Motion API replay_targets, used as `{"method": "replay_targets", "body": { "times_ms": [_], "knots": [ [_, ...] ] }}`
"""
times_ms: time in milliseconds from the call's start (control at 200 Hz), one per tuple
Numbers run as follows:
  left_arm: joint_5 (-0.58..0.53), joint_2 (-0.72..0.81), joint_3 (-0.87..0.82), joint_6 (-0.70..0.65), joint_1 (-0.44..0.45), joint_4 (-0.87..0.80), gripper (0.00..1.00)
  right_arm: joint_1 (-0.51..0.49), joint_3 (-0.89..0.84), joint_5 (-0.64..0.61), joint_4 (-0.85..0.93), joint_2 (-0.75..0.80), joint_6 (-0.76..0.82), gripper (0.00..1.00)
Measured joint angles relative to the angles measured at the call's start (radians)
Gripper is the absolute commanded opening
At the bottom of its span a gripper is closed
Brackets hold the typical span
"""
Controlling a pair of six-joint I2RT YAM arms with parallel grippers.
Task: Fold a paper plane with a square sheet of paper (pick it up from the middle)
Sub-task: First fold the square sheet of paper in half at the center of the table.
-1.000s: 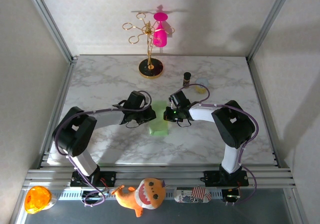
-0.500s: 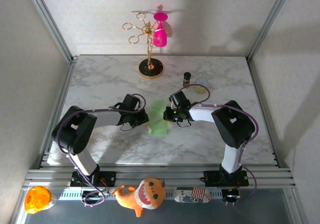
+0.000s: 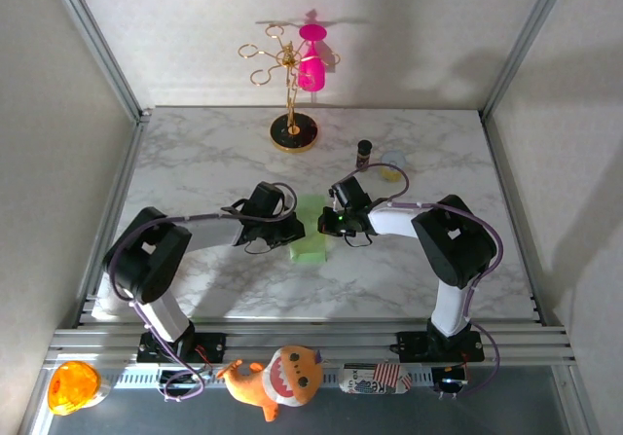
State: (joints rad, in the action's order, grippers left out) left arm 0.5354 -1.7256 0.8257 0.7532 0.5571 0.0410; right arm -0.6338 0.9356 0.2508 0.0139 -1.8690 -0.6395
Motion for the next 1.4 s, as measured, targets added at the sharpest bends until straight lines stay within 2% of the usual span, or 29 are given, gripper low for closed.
{"method": "replay_targets", "body": {
  "times_ms": [115,421,636,836,1056,1217,1397],
  "knots": [
    [0.006,-0.038,-0.019,-0.003,-0.003,0.008,0.08,0.000,0.000,0.000,0.000,0.000,0.000,0.04],
    [0.018,0.000,-0.076,-0.082,-0.018,0.026,0.07,0.000,-0.002,0.000,-0.003,0.000,0.000,0.04],
    [0.006,0.103,-0.119,-0.125,-0.031,-0.122,0.07,0.000,-0.002,0.000,-0.003,0.000,0.000,0.04],
    [-0.014,0.157,-0.078,-0.086,-0.027,-0.193,0.08,0.000,-0.002,0.000,-0.003,0.000,0.000,0.04],
    [-0.027,0.091,0.019,-0.037,0.008,-0.136,0.07,0.000,-0.002,0.000,-0.003,0.000,0.000,0.04],
    [-0.029,0.008,0.008,-0.031,0.031,-0.129,0.07,0.000,0.000,0.000,-0.002,-0.001,0.001,0.04],
    [-0.035,0.014,-0.031,-0.054,0.031,-0.103,0.07,0.000,0.005,0.000,0.002,-0.004,0.008,0.04]
  ]
}}
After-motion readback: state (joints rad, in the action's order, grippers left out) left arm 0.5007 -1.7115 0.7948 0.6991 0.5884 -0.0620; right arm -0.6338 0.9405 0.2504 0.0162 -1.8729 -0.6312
